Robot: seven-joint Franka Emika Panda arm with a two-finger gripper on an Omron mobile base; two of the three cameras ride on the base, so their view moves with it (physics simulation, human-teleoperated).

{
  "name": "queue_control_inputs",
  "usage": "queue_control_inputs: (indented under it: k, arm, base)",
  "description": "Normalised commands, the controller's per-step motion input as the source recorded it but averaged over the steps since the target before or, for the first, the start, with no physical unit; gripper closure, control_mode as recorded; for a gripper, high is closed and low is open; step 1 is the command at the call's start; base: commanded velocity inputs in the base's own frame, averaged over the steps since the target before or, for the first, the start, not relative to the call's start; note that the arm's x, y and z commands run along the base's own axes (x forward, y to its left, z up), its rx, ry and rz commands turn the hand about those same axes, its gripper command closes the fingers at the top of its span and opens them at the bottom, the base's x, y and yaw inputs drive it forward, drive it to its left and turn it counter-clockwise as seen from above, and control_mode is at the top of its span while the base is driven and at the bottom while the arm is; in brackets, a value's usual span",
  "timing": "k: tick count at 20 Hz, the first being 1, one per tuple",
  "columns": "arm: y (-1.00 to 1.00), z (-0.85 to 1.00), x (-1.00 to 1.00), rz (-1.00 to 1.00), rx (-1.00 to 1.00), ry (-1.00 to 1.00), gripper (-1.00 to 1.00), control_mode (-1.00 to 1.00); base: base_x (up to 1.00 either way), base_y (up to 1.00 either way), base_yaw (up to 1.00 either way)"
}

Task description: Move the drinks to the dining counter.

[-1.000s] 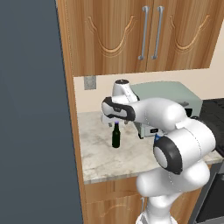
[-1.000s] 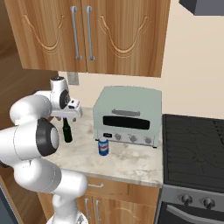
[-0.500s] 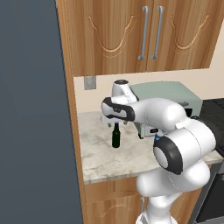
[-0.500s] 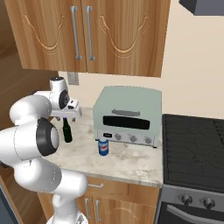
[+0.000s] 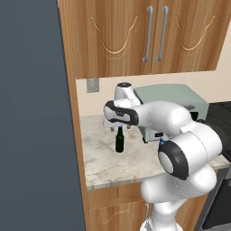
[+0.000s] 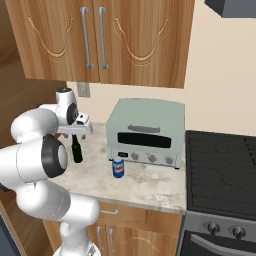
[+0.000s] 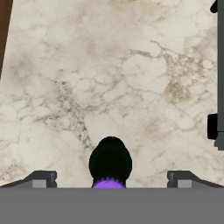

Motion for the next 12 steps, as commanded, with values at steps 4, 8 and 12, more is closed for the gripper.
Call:
queue_control_inputs:
  k: [4,8,12]
  arm:
    - [0.02,-0.02,0.00,0.00,0.00,0.00,-1.00,-1.00]
    - [0.00,0.00,0.00,0.00,0.00,0.01,1.00,-1.00]
    - [0.00,0.00,0.00,0.00,0.00,0.00,1.00,-1.00]
  base:
    - [0.00,0.00,0.00]
    - [0.00,0.00,0.00]
    - [0.00,0.00,0.00]
